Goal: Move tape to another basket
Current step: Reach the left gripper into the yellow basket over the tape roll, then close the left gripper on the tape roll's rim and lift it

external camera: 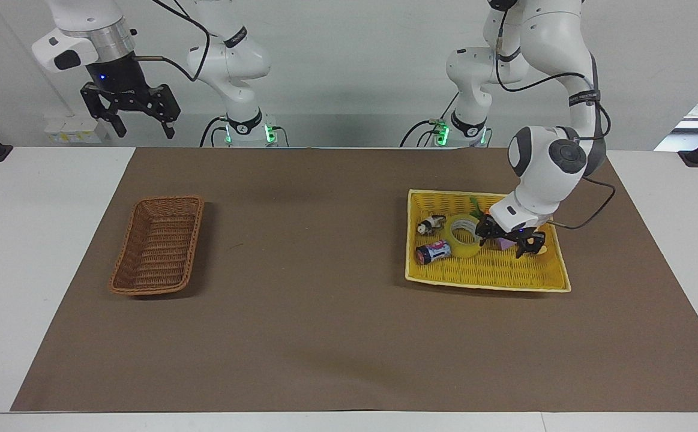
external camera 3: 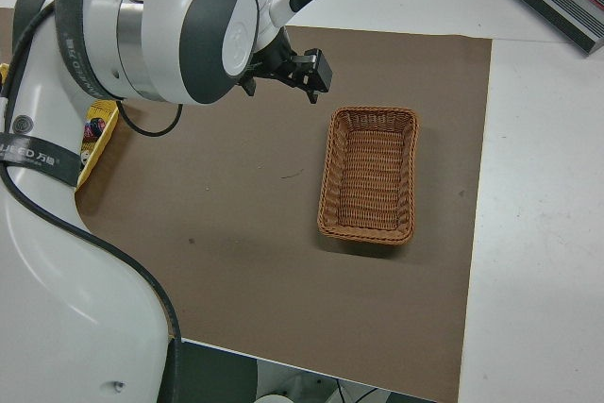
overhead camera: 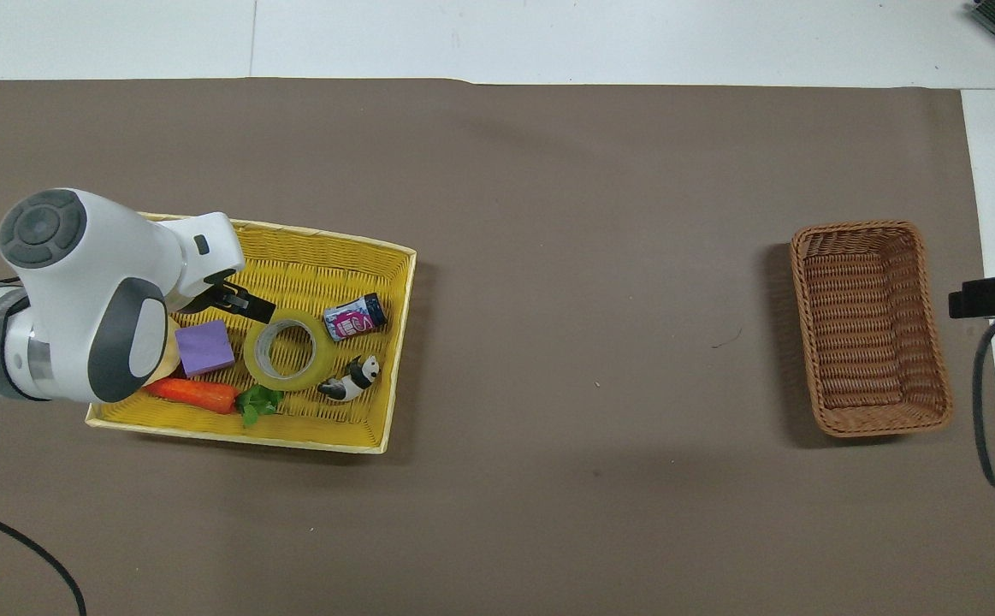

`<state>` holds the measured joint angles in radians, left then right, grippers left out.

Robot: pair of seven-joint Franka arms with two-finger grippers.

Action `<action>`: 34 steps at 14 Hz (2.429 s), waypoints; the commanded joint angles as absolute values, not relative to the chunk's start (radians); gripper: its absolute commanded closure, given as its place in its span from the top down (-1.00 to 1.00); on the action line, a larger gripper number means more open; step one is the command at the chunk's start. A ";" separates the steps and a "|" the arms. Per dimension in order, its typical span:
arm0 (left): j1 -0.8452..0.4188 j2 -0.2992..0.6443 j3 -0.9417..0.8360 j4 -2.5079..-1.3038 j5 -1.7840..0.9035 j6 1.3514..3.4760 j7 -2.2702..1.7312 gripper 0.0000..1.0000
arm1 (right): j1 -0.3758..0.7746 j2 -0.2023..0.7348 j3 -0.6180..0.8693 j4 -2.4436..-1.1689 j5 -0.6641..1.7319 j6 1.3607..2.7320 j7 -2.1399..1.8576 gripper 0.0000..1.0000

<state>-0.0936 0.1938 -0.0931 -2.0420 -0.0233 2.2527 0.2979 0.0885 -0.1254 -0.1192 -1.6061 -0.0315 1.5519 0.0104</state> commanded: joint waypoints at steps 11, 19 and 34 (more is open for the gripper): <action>-0.138 0.170 -0.078 -2.161 -0.038 2.309 0.347 -1.00 | 0.081 -0.132 -0.121 -1.601 -0.017 1.534 -0.015 1.00; -0.121 0.160 -0.077 -2.008 -0.074 2.102 0.315 -1.00 | 0.081 -0.132 -0.121 -1.601 -0.017 1.534 -0.015 1.00; -0.103 0.009 -0.104 -1.750 -0.199 1.753 -0.246 -1.00 | 0.081 -0.132 -0.121 -1.601 -0.017 1.534 -0.015 1.00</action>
